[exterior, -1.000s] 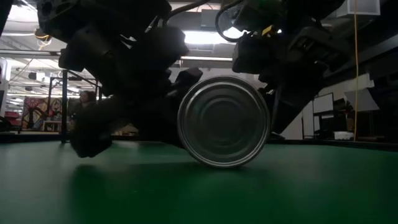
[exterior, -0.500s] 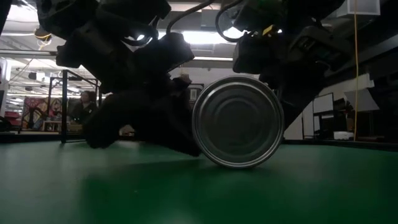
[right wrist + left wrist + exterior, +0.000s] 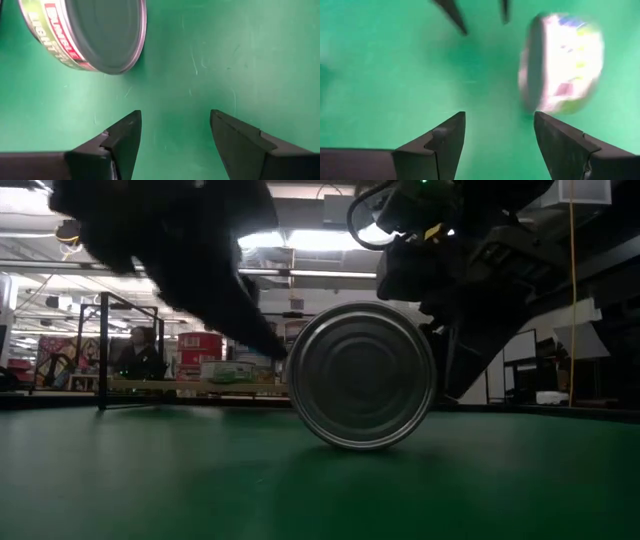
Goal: Stack canned seafood by type on shelf
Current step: Stack the green white tuna can on top of the other green white tuna can on the shelf
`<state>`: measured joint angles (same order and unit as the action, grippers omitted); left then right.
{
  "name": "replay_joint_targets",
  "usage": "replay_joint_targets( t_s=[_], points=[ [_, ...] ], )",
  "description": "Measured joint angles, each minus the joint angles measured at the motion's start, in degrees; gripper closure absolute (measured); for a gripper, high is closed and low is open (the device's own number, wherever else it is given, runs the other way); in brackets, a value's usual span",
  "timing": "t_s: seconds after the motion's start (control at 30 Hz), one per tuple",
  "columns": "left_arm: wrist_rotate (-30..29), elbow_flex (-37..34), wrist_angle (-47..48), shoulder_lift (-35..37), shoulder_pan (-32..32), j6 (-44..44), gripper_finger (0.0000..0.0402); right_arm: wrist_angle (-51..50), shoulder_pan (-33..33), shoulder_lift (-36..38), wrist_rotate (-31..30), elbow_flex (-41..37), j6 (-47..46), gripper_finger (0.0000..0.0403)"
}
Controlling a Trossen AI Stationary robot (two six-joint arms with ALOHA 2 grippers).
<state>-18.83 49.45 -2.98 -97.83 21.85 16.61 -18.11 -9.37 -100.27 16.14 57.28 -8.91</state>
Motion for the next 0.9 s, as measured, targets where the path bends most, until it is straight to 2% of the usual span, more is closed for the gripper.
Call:
replay_joint_targets(
  t_s=[0.2, 0.37, 0.47, 0.63, 0.9],
  points=[
    [2.51, 0.00, 0.14, 3.22, 3.80, 2.87, 0.0169, -0.23, 0.00, -0.01, 0.00, 0.00, 0.05, 0.0166],
    [2.58, 0.00, -5.23, 3.08, 6.00, 1.13, 0.0169, 0.00, 0.00, -0.02, 0.00, 0.00, 0.05, 0.0166],
    [1.07, 0.00, -7.45, 2.86, 6.08, -0.01, 0.0169, -0.02, 0.00, -0.02, 0.00, 0.00, 0.05, 0.0166],
    [-5.14, 0.00, -11.38, 2.85, 6.03, -0.07, 0.0167, -0.01, 0.00, -0.02, 0.00, 0.00, 0.05, 0.0166],
    [-5.85, 0.00, -16.15, 2.08, 5.90, -0.62, 0.0166, 0.02, 0.00, -0.02, 0.00, 0.00, 0.15, 0.0166]
  ],
)
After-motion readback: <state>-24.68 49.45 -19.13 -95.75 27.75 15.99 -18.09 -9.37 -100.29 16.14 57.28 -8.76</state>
